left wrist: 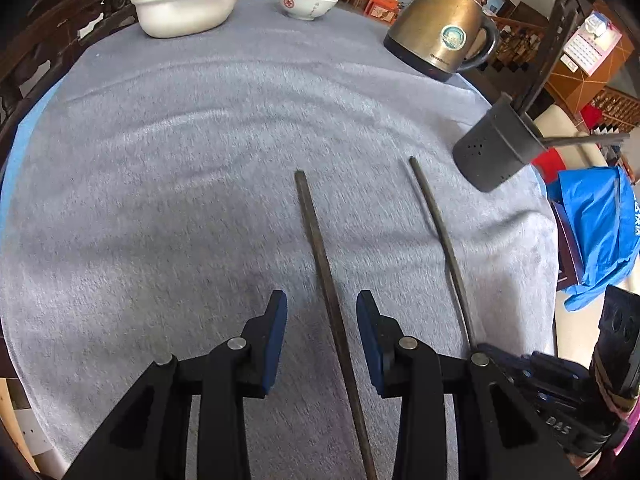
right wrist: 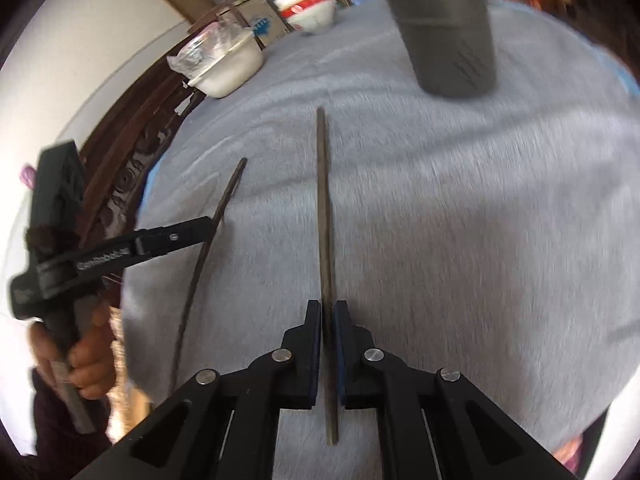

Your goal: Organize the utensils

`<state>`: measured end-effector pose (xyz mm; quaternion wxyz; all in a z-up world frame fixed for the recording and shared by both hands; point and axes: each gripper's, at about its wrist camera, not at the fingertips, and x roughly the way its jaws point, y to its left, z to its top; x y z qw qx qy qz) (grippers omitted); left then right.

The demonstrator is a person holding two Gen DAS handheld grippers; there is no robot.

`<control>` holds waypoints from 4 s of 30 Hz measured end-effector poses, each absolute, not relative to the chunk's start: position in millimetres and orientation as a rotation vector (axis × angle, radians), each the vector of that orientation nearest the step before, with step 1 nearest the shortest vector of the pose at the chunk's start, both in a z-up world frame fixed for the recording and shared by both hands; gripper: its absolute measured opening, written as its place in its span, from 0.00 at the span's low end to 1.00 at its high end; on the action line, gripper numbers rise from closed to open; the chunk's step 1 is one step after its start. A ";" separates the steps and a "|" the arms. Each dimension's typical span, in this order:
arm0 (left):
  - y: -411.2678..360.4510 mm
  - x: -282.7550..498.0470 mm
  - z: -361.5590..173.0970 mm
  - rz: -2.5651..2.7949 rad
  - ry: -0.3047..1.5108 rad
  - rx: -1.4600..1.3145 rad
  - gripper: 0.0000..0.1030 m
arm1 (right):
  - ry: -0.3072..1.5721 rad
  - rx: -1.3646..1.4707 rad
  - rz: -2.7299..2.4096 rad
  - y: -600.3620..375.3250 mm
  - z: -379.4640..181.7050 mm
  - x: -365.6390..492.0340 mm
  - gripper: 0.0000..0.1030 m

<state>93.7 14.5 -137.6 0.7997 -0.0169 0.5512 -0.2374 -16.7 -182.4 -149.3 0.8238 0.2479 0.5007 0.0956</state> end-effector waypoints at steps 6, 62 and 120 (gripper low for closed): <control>9.7 85.9 -142.1 -0.520 1.185 -0.015 0.36 | 1.080 0.561 0.239 -181.7 -150.3 -23.6 0.11; 38.7 79.3 -115.6 -0.522 1.139 -0.039 0.14 | 0.941 0.443 0.143 -193.4 -95.4 48.9 0.39; -18.0 125.5 -62.7 -0.352 1.090 -0.012 0.05 | 0.860 0.273 0.140 -181.1 -45.5 74.1 0.06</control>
